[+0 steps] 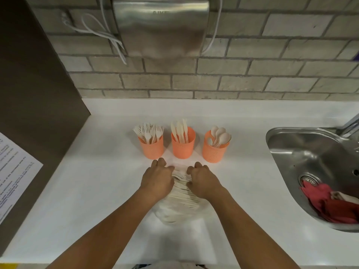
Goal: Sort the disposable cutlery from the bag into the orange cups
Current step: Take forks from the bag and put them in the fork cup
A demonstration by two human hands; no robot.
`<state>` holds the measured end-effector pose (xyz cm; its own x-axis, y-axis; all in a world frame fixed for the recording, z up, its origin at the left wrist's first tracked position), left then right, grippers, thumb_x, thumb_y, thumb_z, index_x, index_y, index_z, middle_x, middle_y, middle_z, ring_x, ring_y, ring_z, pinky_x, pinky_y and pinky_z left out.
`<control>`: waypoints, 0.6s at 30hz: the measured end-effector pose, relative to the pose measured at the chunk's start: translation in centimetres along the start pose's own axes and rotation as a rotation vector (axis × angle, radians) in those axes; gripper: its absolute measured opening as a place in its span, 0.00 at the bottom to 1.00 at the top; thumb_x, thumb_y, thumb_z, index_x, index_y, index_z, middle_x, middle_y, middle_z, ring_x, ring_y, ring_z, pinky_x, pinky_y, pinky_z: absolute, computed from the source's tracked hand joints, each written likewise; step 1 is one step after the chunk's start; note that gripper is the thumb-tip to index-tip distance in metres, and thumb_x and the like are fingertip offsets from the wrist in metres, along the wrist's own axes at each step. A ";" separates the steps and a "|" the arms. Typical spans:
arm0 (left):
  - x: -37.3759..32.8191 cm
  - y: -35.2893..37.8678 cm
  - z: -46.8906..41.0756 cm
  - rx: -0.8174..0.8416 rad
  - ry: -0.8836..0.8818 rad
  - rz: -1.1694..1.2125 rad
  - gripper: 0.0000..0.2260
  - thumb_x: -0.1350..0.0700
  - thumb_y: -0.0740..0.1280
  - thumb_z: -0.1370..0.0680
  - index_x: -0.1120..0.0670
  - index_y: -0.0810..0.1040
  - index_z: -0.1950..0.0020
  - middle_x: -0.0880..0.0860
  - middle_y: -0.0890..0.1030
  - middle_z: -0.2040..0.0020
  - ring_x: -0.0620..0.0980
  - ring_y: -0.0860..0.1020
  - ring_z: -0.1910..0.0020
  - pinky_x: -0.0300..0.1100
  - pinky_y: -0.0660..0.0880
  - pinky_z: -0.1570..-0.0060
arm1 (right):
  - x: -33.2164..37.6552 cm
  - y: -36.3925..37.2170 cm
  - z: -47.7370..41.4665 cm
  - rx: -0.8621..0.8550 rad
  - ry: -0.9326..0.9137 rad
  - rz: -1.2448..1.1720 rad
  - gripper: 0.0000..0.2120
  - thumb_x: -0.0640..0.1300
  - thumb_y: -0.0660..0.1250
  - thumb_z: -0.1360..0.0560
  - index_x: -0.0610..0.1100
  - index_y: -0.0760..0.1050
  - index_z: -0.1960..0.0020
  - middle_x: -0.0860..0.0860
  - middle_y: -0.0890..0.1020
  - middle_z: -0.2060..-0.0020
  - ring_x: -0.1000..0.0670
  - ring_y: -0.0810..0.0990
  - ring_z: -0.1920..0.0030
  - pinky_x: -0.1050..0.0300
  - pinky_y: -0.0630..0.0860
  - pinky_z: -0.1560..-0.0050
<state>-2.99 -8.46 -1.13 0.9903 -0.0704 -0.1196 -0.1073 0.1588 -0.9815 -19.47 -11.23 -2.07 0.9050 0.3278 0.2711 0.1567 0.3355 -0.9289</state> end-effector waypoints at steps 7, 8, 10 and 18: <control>0.1 1.3 0.3 0.041 -0.061 0.085 0.34 0.53 0.65 0.20 0.51 0.54 0.16 0.57 0.73 0.32 0.57 0.73 0.34 0.51 0.77 0.41 | 0.6 0.9 -0.6 -0.077 0.006 0.088 0.19 0.44 0.65 0.22 0.44 0.71 0.32 0.45 0.75 0.40 0.41 0.72 0.38 0.45 0.75 0.43; 0.1 1.4 0.4 0.037 -0.063 0.103 0.35 0.54 0.66 0.20 0.50 0.53 0.16 0.56 0.73 0.32 0.56 0.74 0.35 0.51 0.77 0.42 | 0.6 1.0 -0.7 -0.082 0.011 0.096 0.18 0.43 0.65 0.22 0.45 0.71 0.32 0.45 0.75 0.40 0.41 0.72 0.38 0.45 0.75 0.43; 0.2 1.4 0.5 0.030 -0.068 0.130 0.36 0.53 0.66 0.20 0.49 0.53 0.16 0.56 0.73 0.33 0.56 0.74 0.36 0.50 0.78 0.43 | 0.5 1.2 -0.9 -0.085 0.020 0.112 0.17 0.43 0.65 0.22 0.45 0.72 0.33 0.45 0.75 0.40 0.42 0.72 0.38 0.45 0.73 0.42; 1.2 1.2 0.6 0.041 -0.101 0.202 0.38 0.48 0.70 0.20 0.49 0.53 0.16 0.57 0.71 0.28 0.57 0.74 0.31 0.53 0.77 0.38 | 1.1 1.4 -0.7 -0.118 -0.068 0.142 0.12 0.37 0.63 0.23 0.40 0.74 0.40 0.43 0.76 0.44 0.41 0.77 0.44 0.47 0.73 0.46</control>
<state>-1.83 -7.80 -2.40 0.9531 0.0654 -0.2957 -0.3028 0.1993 -0.9320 -18.01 -11.01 -3.24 0.8933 0.4245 0.1476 0.0779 0.1771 -0.9811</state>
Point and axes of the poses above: each hand's wrist, its own z-axis away from the middle knuckle, its own y-axis out of the palm, x = y × z, the point moved 3 cm from there along -z, towards the middle knuckle
